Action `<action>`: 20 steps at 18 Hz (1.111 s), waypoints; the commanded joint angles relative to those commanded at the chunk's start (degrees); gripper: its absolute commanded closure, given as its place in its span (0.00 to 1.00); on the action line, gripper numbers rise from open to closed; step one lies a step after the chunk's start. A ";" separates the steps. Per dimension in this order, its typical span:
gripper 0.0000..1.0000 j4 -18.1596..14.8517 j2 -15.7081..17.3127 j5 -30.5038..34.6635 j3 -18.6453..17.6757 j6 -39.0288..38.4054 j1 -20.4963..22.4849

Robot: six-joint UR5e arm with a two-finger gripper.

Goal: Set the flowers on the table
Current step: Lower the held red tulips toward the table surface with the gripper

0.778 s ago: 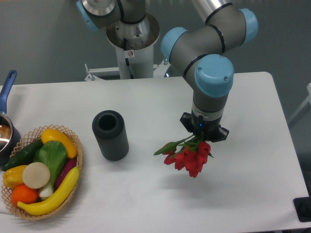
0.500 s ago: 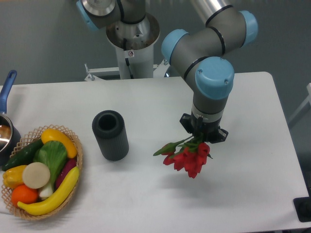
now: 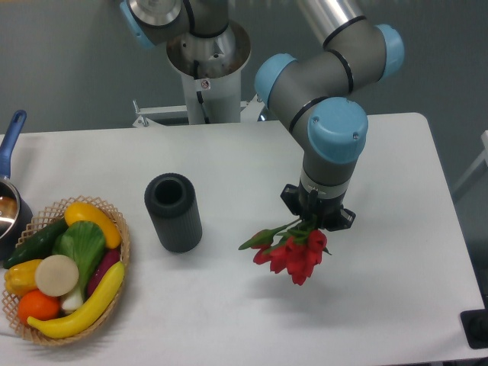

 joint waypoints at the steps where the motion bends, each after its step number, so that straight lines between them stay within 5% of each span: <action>1: 0.77 0.88 -0.44 -0.35 -0.44 0.00 -0.09; 20: 0.69 9.94 -6.86 -2.46 -2.90 -3.34 -1.93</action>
